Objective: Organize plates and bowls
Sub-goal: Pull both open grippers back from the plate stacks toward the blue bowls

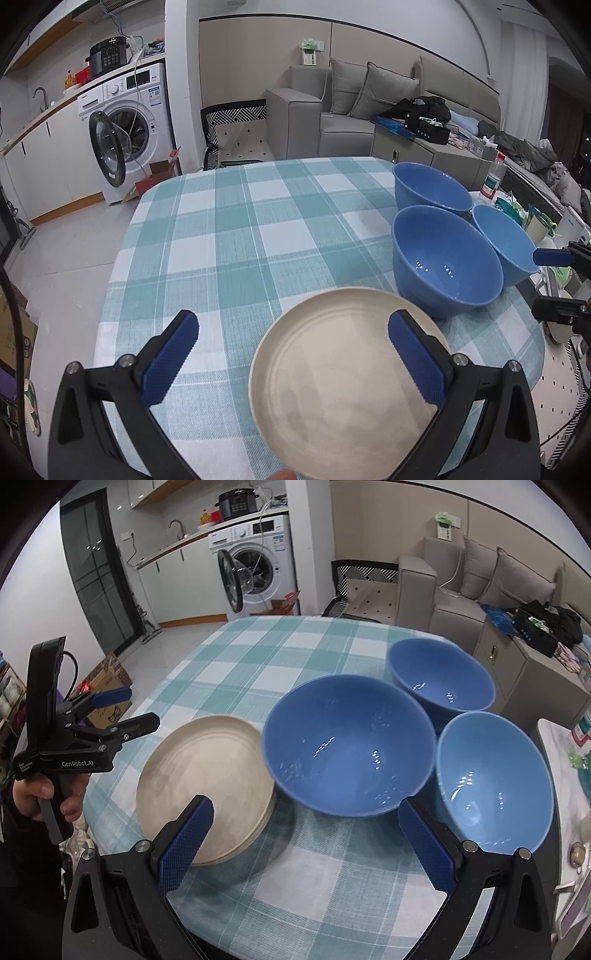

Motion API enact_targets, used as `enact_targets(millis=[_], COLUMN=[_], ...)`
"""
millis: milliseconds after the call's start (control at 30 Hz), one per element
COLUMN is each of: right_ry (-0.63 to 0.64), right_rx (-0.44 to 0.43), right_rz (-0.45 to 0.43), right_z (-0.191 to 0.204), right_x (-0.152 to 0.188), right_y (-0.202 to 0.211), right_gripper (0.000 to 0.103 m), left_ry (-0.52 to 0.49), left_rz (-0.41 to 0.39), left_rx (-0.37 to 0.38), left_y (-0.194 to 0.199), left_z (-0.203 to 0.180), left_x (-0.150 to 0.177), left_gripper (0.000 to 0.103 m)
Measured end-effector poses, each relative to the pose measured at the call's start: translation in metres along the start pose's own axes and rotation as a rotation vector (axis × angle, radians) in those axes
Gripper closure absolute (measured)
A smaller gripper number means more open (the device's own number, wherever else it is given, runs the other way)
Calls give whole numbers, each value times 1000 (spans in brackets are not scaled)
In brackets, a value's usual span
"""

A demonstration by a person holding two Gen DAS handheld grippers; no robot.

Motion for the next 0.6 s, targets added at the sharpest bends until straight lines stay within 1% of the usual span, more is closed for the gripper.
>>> enact_targets(millis=[367,600], right_ry=[-63,-96], right_rx=[50,75], right_rz=[-73,-89], right_z=[-48,-72], right_x=[-23,-31], right_y=[30,41], right_gripper=[1,1], left_ry=[-60,-76], left_rz=[-20,-39], left_rx=[35,49], left_y=[-6,-11], left_z=[-30,-47], left_x=[-35,-60], left_gripper=[0,0])
Point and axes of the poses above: each gripper's, at about its wrist camera, not at the fingertips, and y roughly against the way its jaws point, z to its left, x to its underside, the point moved 10 cm from there along -y, roughly the way its jaws point, and after that the axes turned 6 degrees about z, right-handed, at the moved point
